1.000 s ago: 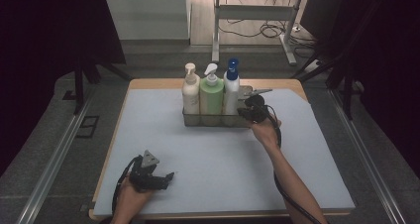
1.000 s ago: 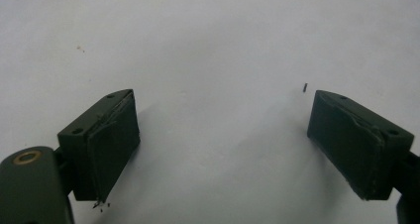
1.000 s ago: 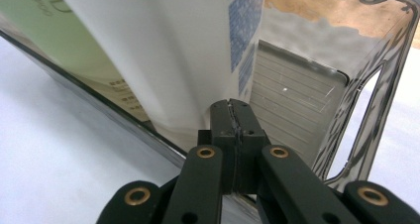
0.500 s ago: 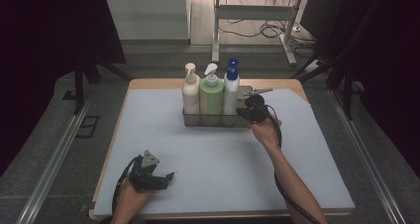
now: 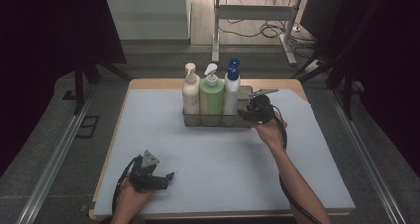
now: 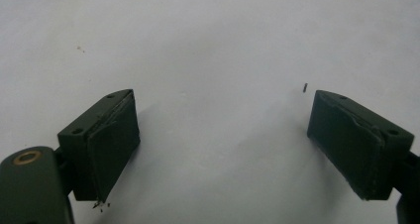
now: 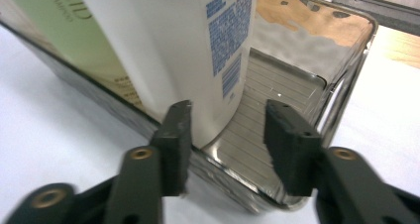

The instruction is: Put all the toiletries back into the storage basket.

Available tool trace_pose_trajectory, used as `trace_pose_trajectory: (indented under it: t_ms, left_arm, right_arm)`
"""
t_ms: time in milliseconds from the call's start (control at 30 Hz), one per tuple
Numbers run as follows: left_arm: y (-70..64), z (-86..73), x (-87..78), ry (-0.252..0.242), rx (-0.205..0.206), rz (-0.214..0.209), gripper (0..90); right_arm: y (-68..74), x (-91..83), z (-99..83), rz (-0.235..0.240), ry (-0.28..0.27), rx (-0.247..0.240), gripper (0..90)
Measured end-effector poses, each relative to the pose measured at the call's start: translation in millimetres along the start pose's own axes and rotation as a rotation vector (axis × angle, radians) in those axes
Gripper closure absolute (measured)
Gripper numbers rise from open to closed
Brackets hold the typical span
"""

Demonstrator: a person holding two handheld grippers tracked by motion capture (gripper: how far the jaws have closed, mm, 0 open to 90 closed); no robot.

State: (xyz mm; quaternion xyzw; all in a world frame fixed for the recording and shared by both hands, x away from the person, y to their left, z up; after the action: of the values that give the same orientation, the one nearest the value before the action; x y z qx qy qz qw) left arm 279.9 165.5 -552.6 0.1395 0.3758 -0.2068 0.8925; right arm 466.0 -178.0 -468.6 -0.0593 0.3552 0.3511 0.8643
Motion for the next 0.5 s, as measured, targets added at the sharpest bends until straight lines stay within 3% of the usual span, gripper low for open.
trace_pose_trajectory:
  t_ms: [500]
  left_arm:
    - [0.2, 0.0, 0.0, -0.001, -0.001, -0.001, 12.2]
  right_arm:
    - [9.3, -26.6, -13.9, 0.063, -0.029, -0.057, 22.1]
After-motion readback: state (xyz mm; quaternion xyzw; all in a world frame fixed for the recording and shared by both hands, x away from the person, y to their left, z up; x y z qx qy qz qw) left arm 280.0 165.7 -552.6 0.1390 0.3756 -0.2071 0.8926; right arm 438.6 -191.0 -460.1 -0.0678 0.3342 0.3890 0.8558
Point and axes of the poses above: each handheld gripper's, and its own axes: x roughly forward along the jaws, z roughly out of its top, y roughly to its left, the point moved 4 cm from there along x, roughly forward along the jaws, and after that the axes turned 10 degrees about z, right-handed, at the moved point
